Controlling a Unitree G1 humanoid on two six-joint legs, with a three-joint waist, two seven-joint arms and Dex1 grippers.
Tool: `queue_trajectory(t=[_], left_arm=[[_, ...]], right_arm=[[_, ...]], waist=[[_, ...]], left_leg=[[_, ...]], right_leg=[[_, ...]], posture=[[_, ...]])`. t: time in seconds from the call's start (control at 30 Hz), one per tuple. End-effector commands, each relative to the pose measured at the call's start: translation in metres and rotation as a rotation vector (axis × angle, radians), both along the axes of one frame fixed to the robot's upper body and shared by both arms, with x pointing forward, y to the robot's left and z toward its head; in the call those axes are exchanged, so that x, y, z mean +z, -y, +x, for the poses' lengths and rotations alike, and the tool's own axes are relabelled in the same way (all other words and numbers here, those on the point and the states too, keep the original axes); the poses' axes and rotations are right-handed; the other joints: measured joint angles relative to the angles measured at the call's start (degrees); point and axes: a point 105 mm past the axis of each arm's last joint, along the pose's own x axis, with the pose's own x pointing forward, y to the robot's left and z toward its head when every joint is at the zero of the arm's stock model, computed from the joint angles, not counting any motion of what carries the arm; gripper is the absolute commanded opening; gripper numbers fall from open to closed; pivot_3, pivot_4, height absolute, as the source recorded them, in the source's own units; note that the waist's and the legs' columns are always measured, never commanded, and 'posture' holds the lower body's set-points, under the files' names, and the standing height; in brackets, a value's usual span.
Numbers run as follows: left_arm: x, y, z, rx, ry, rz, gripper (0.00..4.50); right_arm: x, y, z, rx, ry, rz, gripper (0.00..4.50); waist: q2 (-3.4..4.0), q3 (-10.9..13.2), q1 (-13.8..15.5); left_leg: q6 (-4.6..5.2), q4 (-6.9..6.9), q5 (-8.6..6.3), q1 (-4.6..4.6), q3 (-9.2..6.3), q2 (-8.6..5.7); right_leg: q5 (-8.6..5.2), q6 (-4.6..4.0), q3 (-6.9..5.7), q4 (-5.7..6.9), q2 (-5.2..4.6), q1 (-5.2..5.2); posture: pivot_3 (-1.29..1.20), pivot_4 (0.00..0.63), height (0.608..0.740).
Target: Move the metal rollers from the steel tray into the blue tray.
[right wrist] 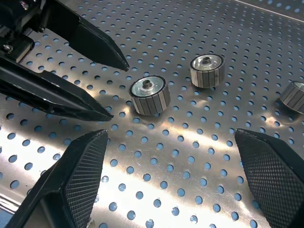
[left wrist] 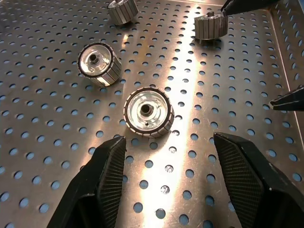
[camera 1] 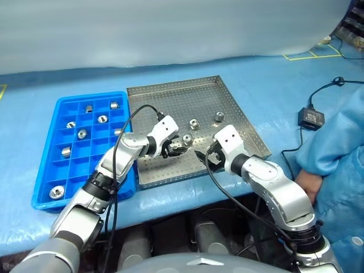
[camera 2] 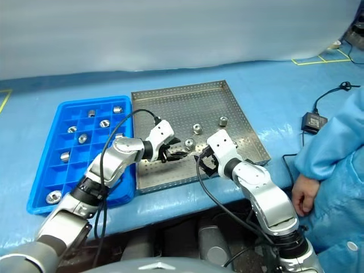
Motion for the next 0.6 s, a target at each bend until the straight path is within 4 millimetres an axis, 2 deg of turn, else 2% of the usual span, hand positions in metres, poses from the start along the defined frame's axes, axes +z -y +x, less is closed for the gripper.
queue_trajectory(t=[0.03, 0.2, 0.47, 0.53, 0.57, 0.6], left_arm=[[0.011, 0.008, 0.008, -0.020, 0.049, -0.004, 3.18], [0.006, 0.008, 0.023, 0.061, 0.076, 0.044, 3.18], [-0.005, 0.013, 0.024, 0.057, 0.060, 0.063, 3.18], [-0.005, 0.013, 0.024, 0.063, 0.056, 0.054, 2.81], [-0.003, 0.013, 0.023, 0.063, 0.059, 0.051, 2.77], [-0.002, 0.013, 0.023, 0.060, 0.063, 0.049, 2.31]], right_arm=[[0.006, -0.002, 0.001, 0.002, 0.039, 0.004, 4.50], [0.006, -0.003, 0.002, 0.000, 0.042, 0.004, 4.50], [0.007, -0.004, 0.005, 0.002, 0.053, 0.007, 4.50], [0.007, -0.004, 0.005, 0.002, 0.054, 0.008, 4.50], [0.007, -0.005, 0.005, 0.002, 0.054, 0.009, 4.50], [0.007, -0.005, 0.005, 0.002, 0.054, 0.010, 4.50]], waist=[[0.00, 0.00, -0.49], [0.00, 0.00, -1.84], [0.00, 0.00, -2.97], [0.00, 0.00, -3.05], [0.00, 0.00, -3.10], [0.00, 0.00, -3.15]], left_leg=[[0.00, 0.00, 0.00, 0.00, 0.00, 0.00], [0.00, -0.01, 0.00, 0.02, -0.03, -0.03], [0.01, -0.02, 0.00, 0.03, -0.04, -0.03], [0.01, -0.02, 0.00, 0.03, -0.04, -0.04], [0.01, -0.02, 0.00, 0.02, -0.04, -0.04], [0.01, -0.02, 0.00, 0.03, -0.03, -0.05]], right_leg=[[0.01, 0.01, 0.01, 0.00, 0.00, 0.00], [0.03, 0.07, 0.09, -0.01, 0.00, 0.01], [0.06, 0.12, 0.13, 0.00, 0.01, 0.01], [0.07, 0.14, 0.15, 0.00, 0.01, 0.01], [0.07, 0.14, 0.15, -0.01, 0.00, 0.01], [0.08, 0.15, 0.17, -0.01, 0.00, 0.01]], posture=[[-0.27, 0.150, 0.740], [-0.27, 0.150, 0.740], [-0.27, 0.150, 0.740], [-0.27, 0.150, 0.740], [-0.27, 0.150, 0.740], [-0.27, 0.150, 0.740]])
